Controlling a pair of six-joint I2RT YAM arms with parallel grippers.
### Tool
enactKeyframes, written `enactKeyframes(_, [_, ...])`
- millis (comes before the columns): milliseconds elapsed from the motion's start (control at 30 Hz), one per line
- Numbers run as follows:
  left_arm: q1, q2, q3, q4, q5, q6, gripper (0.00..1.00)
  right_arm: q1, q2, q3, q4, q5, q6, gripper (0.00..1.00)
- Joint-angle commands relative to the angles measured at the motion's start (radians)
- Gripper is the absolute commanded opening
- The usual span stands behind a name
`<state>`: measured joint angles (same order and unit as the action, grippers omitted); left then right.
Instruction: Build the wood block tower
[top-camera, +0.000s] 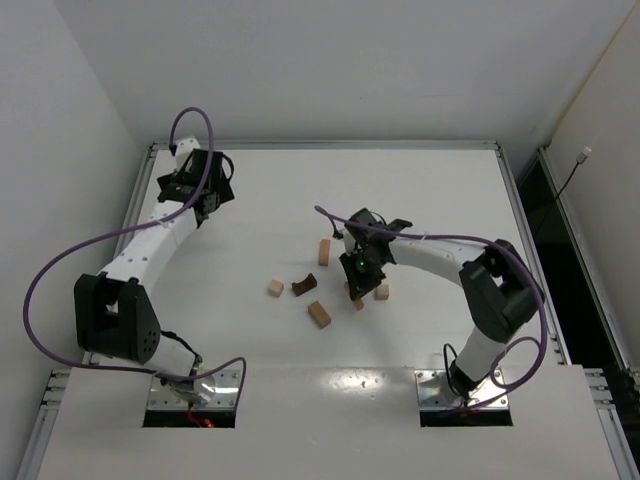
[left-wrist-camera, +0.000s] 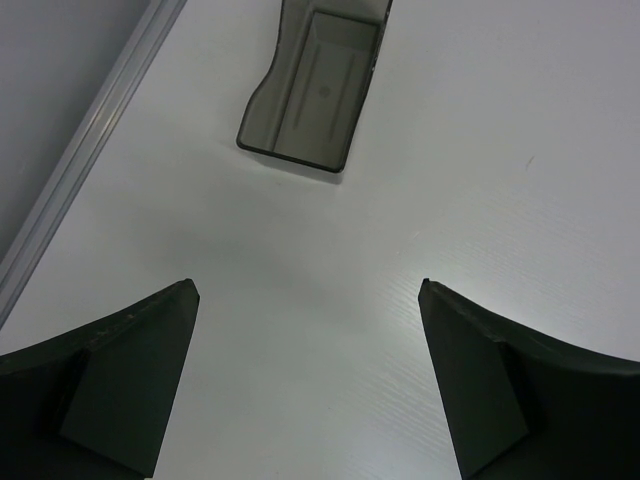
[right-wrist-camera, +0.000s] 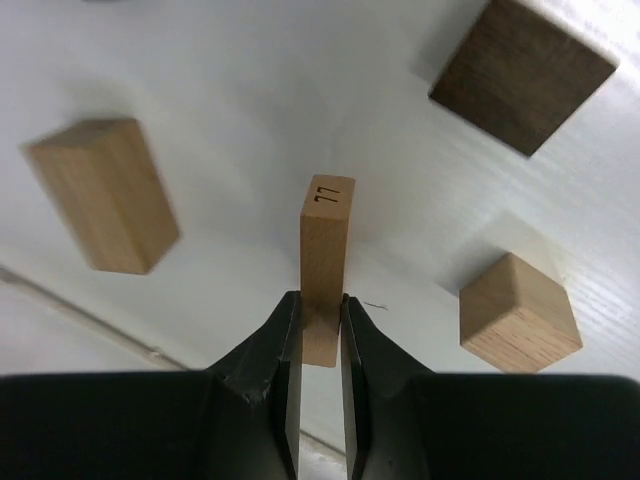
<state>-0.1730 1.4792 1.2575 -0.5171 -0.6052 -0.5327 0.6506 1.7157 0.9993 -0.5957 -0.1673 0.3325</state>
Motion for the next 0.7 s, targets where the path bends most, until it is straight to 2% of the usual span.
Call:
enactKeyframes(0, [0.015,-0.031,-0.030,0.038,0.039,-0.003,0.91,-0.055,-0.031,0.133,-0.019,-0.139,-0.001,0.00])
enactKeyframes(100, [0.015,-0.042,-0.050,0.048,0.059,0.006,0.91,-0.088,-0.041,0.228,0.003,-0.237,0.010,0.00])
enactKeyframes(167, [0.015,-0.042,-0.050,0.048,0.068,0.007,0.91,-0.098,-0.041,0.304,0.026,-0.238,-0.022,0.00])
enactKeyframes(267, [0.015,-0.033,-0.041,0.048,0.068,0.007,0.91,-0.098,-0.028,0.374,0.059,-0.155,-0.179,0.00])
enactKeyframes(333, [0.015,-0.022,-0.020,0.038,0.068,0.007,0.91,-0.098,-0.005,0.401,0.059,-0.089,-0.347,0.00])
enactKeyframes(367, [0.015,-0.013,-0.009,0.029,0.068,0.016,0.91,-0.098,0.010,0.401,0.059,-0.052,-0.459,0.00])
enactKeyframes(400, [0.015,-0.013,-0.009,0.029,0.068,0.016,0.91,-0.098,0.010,0.392,0.059,-0.038,-0.460,0.00])
enactKeyframes(500, [0.015,-0.004,-0.009,0.029,0.068,0.016,0.91,-0.138,0.010,0.320,0.050,-0.038,-0.729,0.00])
enactKeyframes(667, [0.015,-0.003,-0.009,0.029,0.068,0.016,0.91,-0.195,-0.016,0.202,0.096,-0.008,-0.889,0.00])
